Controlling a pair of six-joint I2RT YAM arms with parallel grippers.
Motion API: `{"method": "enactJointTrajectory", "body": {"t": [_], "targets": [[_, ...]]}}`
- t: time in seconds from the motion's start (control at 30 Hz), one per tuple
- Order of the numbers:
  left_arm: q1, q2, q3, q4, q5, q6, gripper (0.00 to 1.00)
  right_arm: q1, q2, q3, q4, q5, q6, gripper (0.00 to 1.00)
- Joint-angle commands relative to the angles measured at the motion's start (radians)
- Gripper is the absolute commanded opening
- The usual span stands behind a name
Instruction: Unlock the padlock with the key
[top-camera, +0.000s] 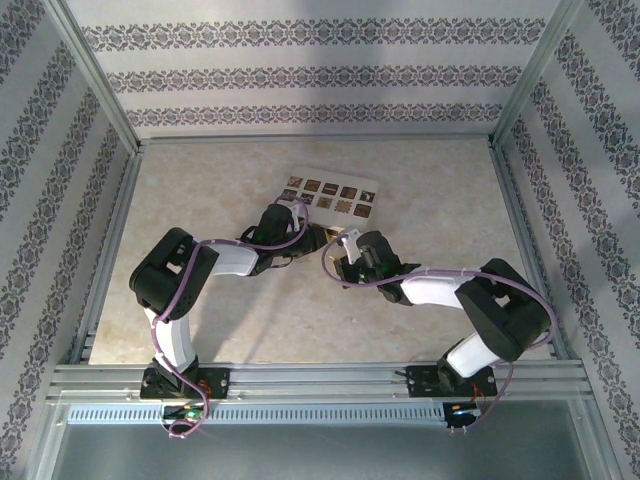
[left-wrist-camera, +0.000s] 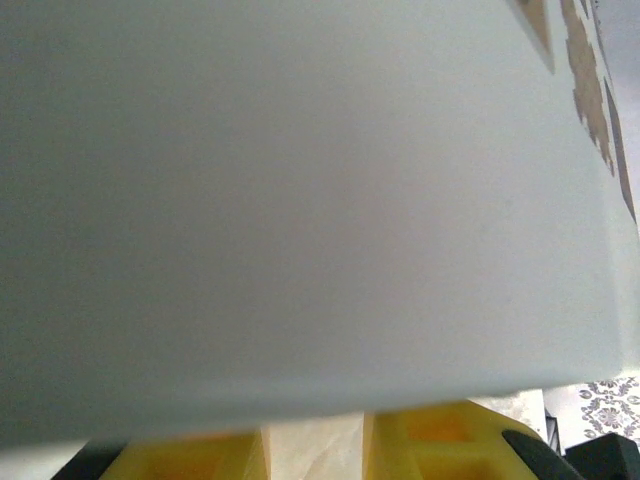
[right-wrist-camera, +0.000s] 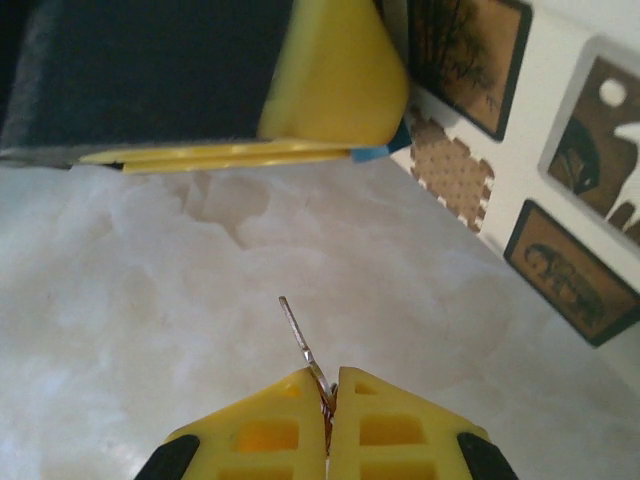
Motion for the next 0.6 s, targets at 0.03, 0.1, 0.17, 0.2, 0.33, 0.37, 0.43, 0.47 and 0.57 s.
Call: {"method": "enactJointTrajectory", "body": {"t": [0.03, 0.1, 0.17, 0.2, 0.33, 0.37, 0.43, 0.47, 0.57], "targets": [[-0.014, -0.034, 0.038, -0.001, 0.041, -0.029, 0.24, 0.005, 0.029, 0.003, 0.080, 0.057, -0.035, 0.00], [-0.014, -0.035, 0.041, -0.006, 0.046, -0.037, 0.24, 0.001, 0.030, -0.005, 0.101, 0.067, -0.040, 0.00], [-0.014, -0.034, 0.047, -0.018, 0.052, -0.051, 0.24, -0.011, 0.034, -0.018, 0.137, 0.068, -0.045, 0.00], [-0.014, -0.035, 0.050, -0.025, 0.057, -0.056, 0.24, -0.016, 0.037, -0.021, 0.150, 0.064, -0.046, 0.00], [-0.014, -0.041, 0.064, -0.056, 0.069, -0.069, 0.24, -0.026, 0.050, -0.028, 0.191, 0.055, -0.066, 0.00], [-0.014, -0.044, 0.066, -0.066, 0.070, -0.074, 0.24, -0.027, 0.054, -0.031, 0.198, 0.056, -0.070, 0.00], [-0.013, -0.045, 0.070, -0.070, 0.074, -0.082, 0.24, -0.031, 0.060, -0.034, 0.209, 0.057, -0.077, 0.00], [-0.013, -0.044, 0.072, -0.075, 0.077, -0.086, 0.24, -0.033, 0.063, -0.037, 0.215, 0.058, -0.077, 0.00], [-0.013, -0.041, 0.075, -0.073, 0.082, -0.096, 0.24, -0.040, 0.068, -0.045, 0.233, 0.058, -0.079, 0.00]]}}
